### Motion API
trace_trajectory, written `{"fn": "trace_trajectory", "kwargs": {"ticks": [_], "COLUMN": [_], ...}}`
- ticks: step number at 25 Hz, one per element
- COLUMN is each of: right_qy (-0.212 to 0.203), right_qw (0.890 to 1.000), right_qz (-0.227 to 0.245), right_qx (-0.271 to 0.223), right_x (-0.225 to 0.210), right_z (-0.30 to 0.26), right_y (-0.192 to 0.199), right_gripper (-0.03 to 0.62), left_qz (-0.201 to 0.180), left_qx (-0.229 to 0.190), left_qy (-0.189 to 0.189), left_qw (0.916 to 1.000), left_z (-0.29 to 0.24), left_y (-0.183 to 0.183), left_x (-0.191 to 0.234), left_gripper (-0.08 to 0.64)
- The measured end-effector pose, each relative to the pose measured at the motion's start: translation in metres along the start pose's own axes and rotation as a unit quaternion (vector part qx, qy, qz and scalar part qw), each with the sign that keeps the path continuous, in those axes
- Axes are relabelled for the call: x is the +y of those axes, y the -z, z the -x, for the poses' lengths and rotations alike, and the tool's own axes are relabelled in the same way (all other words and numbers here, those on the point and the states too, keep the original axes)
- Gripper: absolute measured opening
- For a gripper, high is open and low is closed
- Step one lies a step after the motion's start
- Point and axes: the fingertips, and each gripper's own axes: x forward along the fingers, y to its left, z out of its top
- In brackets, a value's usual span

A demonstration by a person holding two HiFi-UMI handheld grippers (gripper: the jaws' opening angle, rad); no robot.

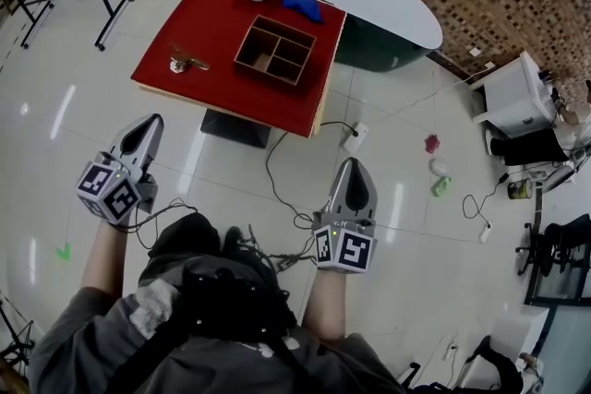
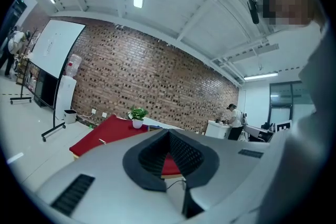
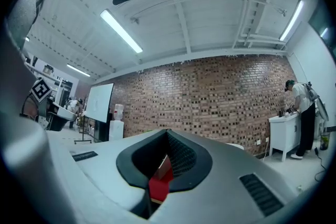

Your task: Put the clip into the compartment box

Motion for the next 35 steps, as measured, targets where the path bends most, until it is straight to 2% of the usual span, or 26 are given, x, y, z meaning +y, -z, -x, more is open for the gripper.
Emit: {"fn": "trace_trajectory", "kwargs": {"ticks": [3, 10, 18, 22, 24, 27, 32, 35], "right_qy": [-0.006, 0.021, 0.037, 0.036, 0.039, 0.045, 0.051, 0.054], "right_qw": [1.000, 1.000, 0.999, 0.999, 0.998, 0.998, 0.997, 0.997], "right_qz": [0.002, 0.011, 0.024, 0.031, 0.032, 0.035, 0.036, 0.037], "right_qx": [0.004, 0.002, 0.008, 0.017, 0.022, 0.031, 0.044, 0.050], "right_x": [0.004, 0.017, 0.050, 0.060, 0.064, 0.072, 0.085, 0.092], "right_z": [-0.027, -0.093, -0.204, -0.245, -0.262, -0.291, -0.331, -0.350], "right_y": [0.006, 0.003, 0.029, 0.038, 0.040, 0.049, 0.064, 0.070], "right_gripper": [0.005, 0.005, 0.005, 0.005, 0.005, 0.005, 0.005, 0.005], "left_qz": [-0.002, -0.008, 0.034, 0.070, 0.082, 0.110, 0.151, 0.173], "left_qx": [0.005, 0.048, 0.103, 0.147, 0.168, 0.199, 0.232, 0.248], "left_qy": [-0.006, -0.003, -0.013, -0.040, -0.058, -0.065, -0.084, -0.080], "left_qw": [1.0000, 0.9988, 0.9940, 0.9859, 0.9807, 0.9715, 0.9572, 0.9500], "left_z": [-0.021, -0.077, -0.154, -0.185, -0.197, -0.220, -0.248, -0.262], "left_y": [-0.001, 0.005, 0.036, 0.059, 0.068, 0.085, 0.107, 0.114], "left_x": [0.019, 0.085, 0.190, 0.236, 0.258, 0.292, 0.338, 0.352], "left_gripper": [0.031, 0.032, 0.052, 0.117, 0.120, 0.162, 0.167, 0.167]}}
